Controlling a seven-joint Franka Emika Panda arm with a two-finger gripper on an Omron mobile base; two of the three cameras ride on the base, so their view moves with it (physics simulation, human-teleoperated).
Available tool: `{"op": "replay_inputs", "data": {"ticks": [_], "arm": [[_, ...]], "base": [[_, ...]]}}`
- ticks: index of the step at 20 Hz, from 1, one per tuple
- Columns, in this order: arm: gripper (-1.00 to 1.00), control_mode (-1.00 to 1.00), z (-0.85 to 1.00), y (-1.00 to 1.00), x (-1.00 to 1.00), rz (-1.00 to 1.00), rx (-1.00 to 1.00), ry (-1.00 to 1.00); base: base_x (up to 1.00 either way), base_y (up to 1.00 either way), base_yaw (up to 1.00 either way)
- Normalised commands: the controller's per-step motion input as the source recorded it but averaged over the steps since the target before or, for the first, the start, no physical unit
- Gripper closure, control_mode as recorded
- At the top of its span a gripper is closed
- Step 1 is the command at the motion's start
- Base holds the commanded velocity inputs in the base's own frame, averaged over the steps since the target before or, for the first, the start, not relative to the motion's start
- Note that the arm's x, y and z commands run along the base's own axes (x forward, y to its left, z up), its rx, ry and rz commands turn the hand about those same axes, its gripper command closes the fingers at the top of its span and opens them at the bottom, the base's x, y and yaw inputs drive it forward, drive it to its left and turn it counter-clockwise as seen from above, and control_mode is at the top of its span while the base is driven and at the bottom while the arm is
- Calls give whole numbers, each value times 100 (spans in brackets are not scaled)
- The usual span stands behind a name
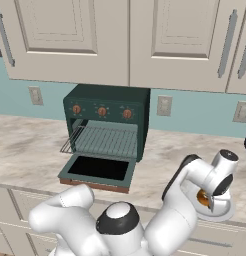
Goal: Pick up the bagel from the plate, place it on the toaster oven rack, close the door, and set the timer.
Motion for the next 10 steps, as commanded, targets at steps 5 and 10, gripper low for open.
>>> {"op": "replay_inputs", "data": {"ticks": [5,10], "arm": [[100,-100,-42,53,25,-1,-1,1],[100,-100,-11,26,13,0,0,-3]], "base": [[0,0,0],[0,0,0]]}}
